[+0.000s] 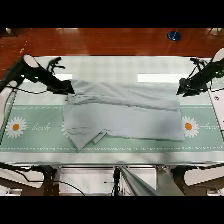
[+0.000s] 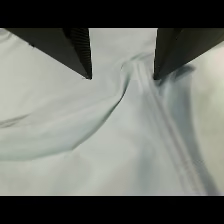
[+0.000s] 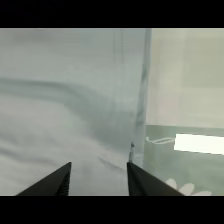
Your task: Fold the shirts.
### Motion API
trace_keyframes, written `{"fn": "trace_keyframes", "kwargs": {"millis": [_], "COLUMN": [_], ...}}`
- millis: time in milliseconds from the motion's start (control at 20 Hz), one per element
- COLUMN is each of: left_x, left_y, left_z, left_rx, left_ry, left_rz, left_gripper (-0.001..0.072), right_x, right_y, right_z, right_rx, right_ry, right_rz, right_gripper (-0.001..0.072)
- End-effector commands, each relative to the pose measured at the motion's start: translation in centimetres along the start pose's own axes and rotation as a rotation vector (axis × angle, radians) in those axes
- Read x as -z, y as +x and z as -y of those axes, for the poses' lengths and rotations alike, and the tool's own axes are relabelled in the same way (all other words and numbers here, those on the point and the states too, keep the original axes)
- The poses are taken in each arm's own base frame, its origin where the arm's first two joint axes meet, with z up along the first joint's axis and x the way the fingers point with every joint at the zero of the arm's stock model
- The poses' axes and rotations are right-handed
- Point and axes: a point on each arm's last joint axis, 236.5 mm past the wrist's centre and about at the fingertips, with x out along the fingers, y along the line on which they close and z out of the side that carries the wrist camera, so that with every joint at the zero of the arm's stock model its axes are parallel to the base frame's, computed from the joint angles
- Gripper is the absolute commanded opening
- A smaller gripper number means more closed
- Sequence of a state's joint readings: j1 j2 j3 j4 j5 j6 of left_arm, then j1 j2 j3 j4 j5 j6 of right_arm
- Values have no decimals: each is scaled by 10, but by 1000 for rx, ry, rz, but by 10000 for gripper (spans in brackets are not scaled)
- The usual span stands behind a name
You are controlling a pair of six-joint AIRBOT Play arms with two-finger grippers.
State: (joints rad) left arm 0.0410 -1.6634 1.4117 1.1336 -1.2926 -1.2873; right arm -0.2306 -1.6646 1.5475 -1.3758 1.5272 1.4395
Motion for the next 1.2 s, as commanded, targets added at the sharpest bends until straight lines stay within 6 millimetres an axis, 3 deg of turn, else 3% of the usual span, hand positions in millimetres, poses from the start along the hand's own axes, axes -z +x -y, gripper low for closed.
{"fn": "trace_keyframes", "kwargs": {"millis": [0,150,250,400,600,750,1150], "left_x": [16,45,79,133,206,224,242], "left_y": [-56,-96,-98,-74,-32,-19,6], "left_z": [-24,-47,-49,-22,12,38,32], "left_rx": [-74,-86,-20,162,264,354,331], "left_ry": [-14,-102,-171,-257,-325,-319,-362], "left_rz": [-16,15,11,1,-85,-63,-66], "left_gripper": [466,466,467,466,466,467,466], "right_x": [12,39,52,69,106,123,126], "right_y": [-44,-67,-66,-55,-22,-3,2], "right_z": [9,39,35,31,39,37,34], "right_rx": [84,136,8,-127,-129,-139,-152], "right_ry": [-49,44,133,227,281,266,234], "right_rz": [61,36,42,99,108,75,70], "right_gripper": [469,469,469,469,469,467,468]}}
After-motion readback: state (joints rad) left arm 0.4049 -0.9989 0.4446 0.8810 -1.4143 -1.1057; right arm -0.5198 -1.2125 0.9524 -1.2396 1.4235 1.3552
